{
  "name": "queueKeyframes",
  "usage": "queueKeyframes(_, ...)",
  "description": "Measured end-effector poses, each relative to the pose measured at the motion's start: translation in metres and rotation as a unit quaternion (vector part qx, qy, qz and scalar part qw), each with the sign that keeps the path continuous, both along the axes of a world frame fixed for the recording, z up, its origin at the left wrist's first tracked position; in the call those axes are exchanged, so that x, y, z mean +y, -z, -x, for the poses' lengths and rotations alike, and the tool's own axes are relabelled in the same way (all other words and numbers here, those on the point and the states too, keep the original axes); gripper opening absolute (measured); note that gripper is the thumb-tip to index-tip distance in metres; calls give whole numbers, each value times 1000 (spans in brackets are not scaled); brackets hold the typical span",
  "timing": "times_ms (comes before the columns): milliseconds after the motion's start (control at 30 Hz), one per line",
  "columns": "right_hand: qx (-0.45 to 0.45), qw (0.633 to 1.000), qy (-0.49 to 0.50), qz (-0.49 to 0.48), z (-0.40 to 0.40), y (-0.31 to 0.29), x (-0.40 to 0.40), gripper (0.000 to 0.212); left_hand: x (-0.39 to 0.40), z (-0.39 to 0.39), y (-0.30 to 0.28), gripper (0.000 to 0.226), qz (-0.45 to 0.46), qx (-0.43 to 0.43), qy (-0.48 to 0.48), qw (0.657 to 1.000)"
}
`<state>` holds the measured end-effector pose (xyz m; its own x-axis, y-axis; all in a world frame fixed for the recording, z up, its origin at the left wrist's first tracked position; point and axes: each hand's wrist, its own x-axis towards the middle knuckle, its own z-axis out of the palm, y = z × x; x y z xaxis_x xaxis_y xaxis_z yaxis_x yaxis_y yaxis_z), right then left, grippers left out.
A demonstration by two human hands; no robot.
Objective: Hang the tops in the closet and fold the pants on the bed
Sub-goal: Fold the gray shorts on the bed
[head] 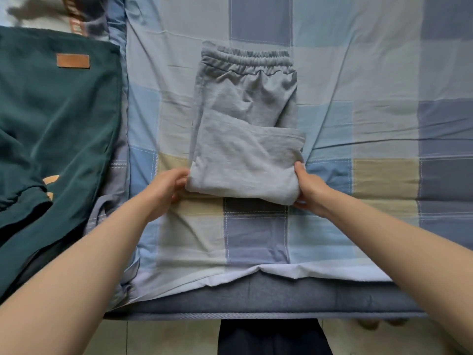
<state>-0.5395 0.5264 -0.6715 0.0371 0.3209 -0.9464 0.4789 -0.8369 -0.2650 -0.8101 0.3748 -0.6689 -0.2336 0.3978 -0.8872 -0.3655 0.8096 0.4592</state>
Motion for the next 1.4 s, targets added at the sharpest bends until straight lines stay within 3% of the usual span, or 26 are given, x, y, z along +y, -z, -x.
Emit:
queueKeyframes(33,-4,1000,15,1,1,0,-2,50,-3,-3,0,6,-5,12,15,1000)
queueKeyframes(133,2,1000,18,-12,2,3,-4,50,-12,-10,5,18,-19,79,92,993)
queueKeyframes(200,39,998,-4,-41,-1,4,-10,48,-16,-12,6,17,-21,100,89,991)
queueKeyframes(300,117,988,-40,-90,-13,0,-27,32,-28,-14,8,12,-25,78,11,997)
queueKeyframes(400,150,976,-79,-140,-28,-1,-44,36,-43,-17,9,10,-25,27,-121,992)
queueKeyframes(500,118,974,-108,-160,-32,3,-54,20,-50,-26,8,8,-24,9,-176,984)
queueKeyframes(633,52,992,-18,-115,-30,7,-61,17,-50,-42,2,12,6,74,-177,981)
queueKeyframes(767,12,993,-65,-93,-31,-3,-57,25,-58,-51,-10,12,23,107,-133,985)
queueKeyframes(967,-31,993,-114,-22,-64,-47,-57,36,-92,-77,-51,14,55,78,-40,995)
queueKeyframes(1100,-83,984,-149,48,-104,-87,-78,37,-123,-112,-92,21,107,10,55,993)
queueKeyframes(1267,-125,952,-185,209,-149,-135,-100,23,-148,-134,-150,35,161,-113,140,970)
queueKeyframes(1333,-115,955,-227,153,-149,-142,-98,19,-142,-130,-162,37,146,-88,187,967)
queueKeyframes(1400,-71,950,-303,-10,-140,-144,-85,33,-125,-121,-164,22,102,-30,198,974)
